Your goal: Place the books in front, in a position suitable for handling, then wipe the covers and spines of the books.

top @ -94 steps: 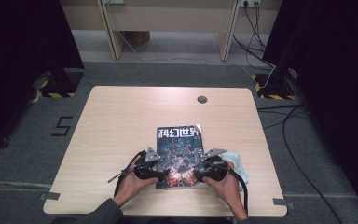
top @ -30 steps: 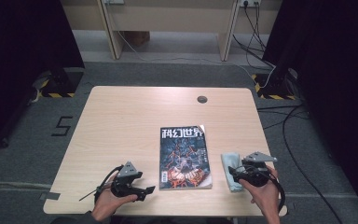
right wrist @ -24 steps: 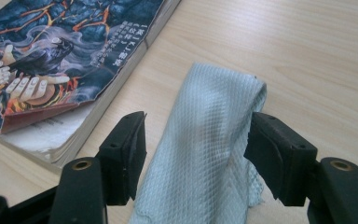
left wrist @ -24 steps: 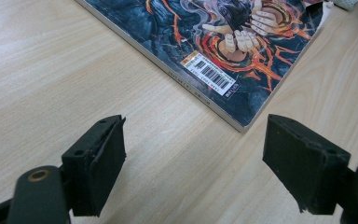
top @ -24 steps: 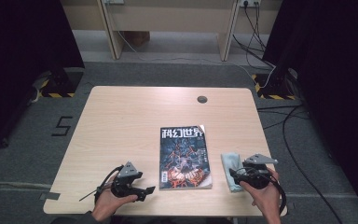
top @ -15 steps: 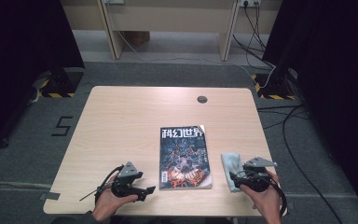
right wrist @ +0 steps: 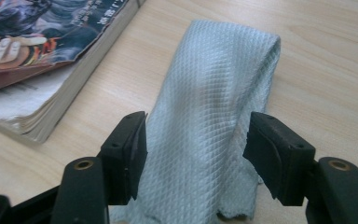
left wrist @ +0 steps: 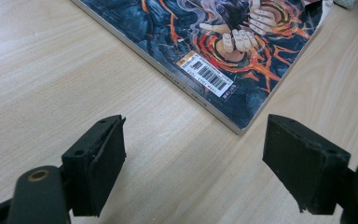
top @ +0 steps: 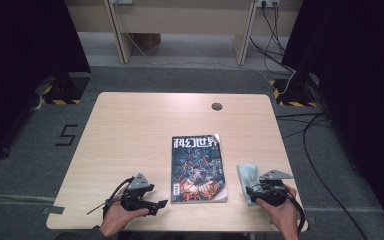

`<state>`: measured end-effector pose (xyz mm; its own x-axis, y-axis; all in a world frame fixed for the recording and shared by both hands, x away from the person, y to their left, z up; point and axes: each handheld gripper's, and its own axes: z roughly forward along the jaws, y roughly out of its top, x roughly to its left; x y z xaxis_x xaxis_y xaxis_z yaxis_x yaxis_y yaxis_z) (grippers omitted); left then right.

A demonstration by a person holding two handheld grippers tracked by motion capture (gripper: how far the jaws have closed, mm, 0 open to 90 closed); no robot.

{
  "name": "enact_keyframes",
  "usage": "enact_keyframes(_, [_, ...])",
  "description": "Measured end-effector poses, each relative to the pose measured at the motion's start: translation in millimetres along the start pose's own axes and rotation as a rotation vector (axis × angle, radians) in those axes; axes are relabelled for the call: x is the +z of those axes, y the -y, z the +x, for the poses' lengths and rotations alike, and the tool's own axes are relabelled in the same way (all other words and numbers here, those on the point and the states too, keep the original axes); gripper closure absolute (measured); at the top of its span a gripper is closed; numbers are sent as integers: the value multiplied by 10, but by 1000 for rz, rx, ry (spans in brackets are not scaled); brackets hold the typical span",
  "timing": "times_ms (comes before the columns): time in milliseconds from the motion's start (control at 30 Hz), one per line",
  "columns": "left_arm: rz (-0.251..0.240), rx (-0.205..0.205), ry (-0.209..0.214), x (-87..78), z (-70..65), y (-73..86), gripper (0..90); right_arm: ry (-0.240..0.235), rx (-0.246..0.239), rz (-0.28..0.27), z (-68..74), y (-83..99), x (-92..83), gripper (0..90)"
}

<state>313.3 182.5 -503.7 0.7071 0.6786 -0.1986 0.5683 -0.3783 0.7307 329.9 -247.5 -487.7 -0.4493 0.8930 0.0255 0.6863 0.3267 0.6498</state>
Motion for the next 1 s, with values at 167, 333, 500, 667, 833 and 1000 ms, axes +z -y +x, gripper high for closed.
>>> enact_keyframes(167, [3,4,1,2,0,3,202,5,17,-7,-34,-49,82,431])
enact_keyframes(333, [1,4,0,10,-1,-5,202,-23,29,8,-67,-35,157,486])
enact_keyframes(500, [13,17,3,36,-16,-10,203,-53,50,-14,-122,-10,146,695])
enact_keyframes(667, [12,17,1,49,-10,-12,203,-62,63,-33,-130,-19,123,770])
enact_keyframes(833, [2,20,-6,58,-9,-32,203,-61,61,-102,-139,-88,23,780])
enact_keyframes(1000, [-12,26,-5,199,-36,-128,213,-80,2,-167,21,-325,-61,782])
